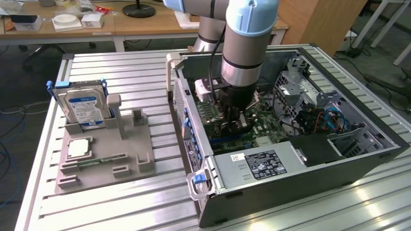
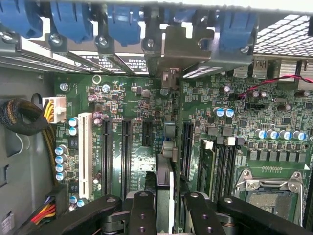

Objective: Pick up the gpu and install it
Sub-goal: 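Insert the gpu into the slot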

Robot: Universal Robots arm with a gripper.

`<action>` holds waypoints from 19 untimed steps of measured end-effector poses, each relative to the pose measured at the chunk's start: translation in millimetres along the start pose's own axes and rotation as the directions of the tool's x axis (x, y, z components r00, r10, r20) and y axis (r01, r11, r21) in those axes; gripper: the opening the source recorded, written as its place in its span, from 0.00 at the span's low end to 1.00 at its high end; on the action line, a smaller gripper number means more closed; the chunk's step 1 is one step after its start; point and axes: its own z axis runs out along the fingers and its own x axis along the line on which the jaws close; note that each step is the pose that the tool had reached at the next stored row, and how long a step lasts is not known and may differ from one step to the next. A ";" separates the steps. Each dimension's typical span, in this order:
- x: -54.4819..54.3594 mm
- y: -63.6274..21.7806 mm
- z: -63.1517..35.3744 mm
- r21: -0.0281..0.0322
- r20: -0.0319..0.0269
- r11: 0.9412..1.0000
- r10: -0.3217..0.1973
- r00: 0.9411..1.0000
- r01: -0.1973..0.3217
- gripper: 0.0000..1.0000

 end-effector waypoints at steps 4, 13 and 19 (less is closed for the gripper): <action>-0.1 2.5 -1.3 0.005 0.000 1.000 0.000 1.000 0.000 0.27; -0.2 5.0 -2.5 0.006 0.000 1.000 0.000 1.000 0.000 0.27; 1.1 5.1 -2.5 0.006 0.000 1.000 0.001 1.000 -0.001 0.27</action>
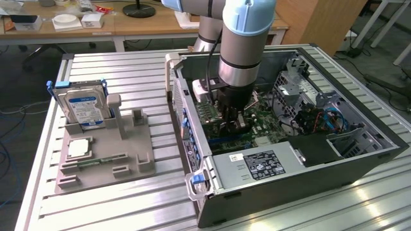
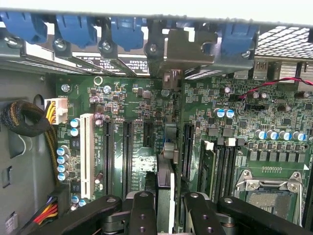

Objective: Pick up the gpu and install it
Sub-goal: 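Insert the gpu into the slot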

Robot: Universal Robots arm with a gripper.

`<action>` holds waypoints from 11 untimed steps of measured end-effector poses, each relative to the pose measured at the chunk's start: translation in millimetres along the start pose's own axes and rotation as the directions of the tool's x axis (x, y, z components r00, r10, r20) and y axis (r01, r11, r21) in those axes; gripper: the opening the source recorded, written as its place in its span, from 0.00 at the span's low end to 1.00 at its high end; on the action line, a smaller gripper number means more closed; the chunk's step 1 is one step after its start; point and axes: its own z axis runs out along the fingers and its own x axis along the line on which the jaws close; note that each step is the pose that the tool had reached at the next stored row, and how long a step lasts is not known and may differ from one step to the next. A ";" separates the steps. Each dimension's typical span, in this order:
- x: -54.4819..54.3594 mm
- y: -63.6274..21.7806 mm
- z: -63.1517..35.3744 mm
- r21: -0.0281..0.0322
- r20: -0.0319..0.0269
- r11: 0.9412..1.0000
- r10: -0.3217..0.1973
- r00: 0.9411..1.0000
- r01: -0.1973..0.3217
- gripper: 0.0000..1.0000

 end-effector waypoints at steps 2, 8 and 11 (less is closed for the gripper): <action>0.4 0.0 0.0 0.000 0.000 1.000 0.001 1.000 -0.001 0.27; 0.7 0.1 1.0 0.000 -0.001 1.000 0.002 1.000 -0.002 0.27; 0.6 0.2 2.1 0.000 0.000 1.000 0.002 1.000 -0.002 0.27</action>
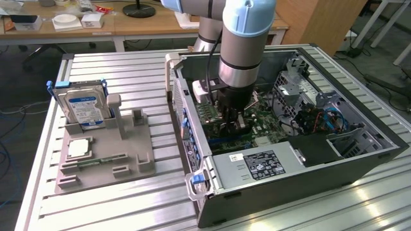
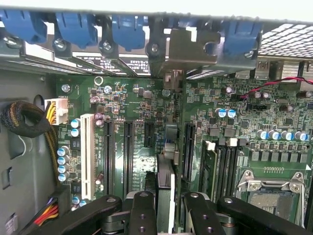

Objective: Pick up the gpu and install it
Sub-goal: 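Insert the gpu into the slot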

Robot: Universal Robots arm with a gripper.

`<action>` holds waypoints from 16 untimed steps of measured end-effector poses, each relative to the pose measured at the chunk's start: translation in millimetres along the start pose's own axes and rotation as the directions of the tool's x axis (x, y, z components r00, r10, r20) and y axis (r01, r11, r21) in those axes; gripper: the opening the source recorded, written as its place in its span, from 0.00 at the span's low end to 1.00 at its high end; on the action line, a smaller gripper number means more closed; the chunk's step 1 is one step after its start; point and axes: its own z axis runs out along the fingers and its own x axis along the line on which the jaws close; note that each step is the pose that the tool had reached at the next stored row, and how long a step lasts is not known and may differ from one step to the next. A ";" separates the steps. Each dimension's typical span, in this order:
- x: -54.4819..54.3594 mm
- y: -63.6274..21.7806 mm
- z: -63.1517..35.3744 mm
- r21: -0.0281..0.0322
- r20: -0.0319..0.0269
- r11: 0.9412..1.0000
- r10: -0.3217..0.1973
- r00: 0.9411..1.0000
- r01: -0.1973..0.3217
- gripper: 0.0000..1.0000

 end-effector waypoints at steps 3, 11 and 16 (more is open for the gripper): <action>0.0 0.1 0.9 0.000 0.000 1.000 0.000 1.000 0.000 0.27; 0.0 0.1 1.1 0.000 0.000 1.000 0.000 1.000 0.000 0.27; 0.0 0.1 1.3 0.000 0.000 1.000 0.000 1.000 0.000 0.27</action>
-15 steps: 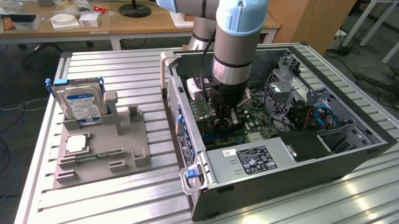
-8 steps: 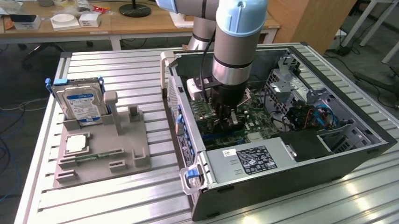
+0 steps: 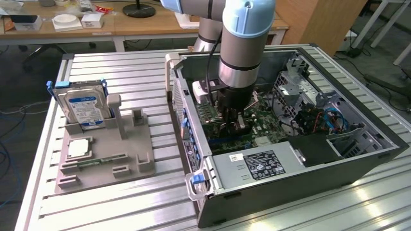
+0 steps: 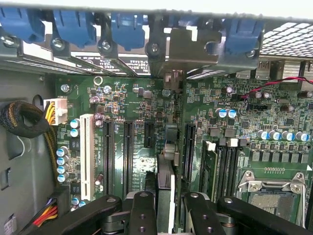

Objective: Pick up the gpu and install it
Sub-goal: 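Insert the gpu into the slot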

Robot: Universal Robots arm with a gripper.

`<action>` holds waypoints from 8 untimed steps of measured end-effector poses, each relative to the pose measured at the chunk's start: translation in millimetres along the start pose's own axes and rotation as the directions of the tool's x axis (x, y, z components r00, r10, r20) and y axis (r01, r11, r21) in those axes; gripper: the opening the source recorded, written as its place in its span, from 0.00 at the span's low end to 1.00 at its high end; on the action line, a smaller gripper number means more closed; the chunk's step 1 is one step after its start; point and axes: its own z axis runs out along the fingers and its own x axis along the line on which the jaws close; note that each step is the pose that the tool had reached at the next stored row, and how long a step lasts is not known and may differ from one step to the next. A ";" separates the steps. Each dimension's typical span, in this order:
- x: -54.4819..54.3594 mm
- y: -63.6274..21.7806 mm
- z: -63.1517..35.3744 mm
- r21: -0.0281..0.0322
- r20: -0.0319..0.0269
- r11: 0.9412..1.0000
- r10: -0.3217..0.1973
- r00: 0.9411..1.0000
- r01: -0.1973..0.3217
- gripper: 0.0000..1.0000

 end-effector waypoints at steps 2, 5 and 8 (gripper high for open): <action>0.0 -0.1 0.8 0.000 0.000 1.000 0.000 1.000 0.000 0.27; 0.1 -0.1 1.0 0.000 0.000 1.000 0.000 1.000 0.000 0.27; 0.1 -0.3 1.2 0.000 0.000 1.000 0.000 1.000 0.000 0.27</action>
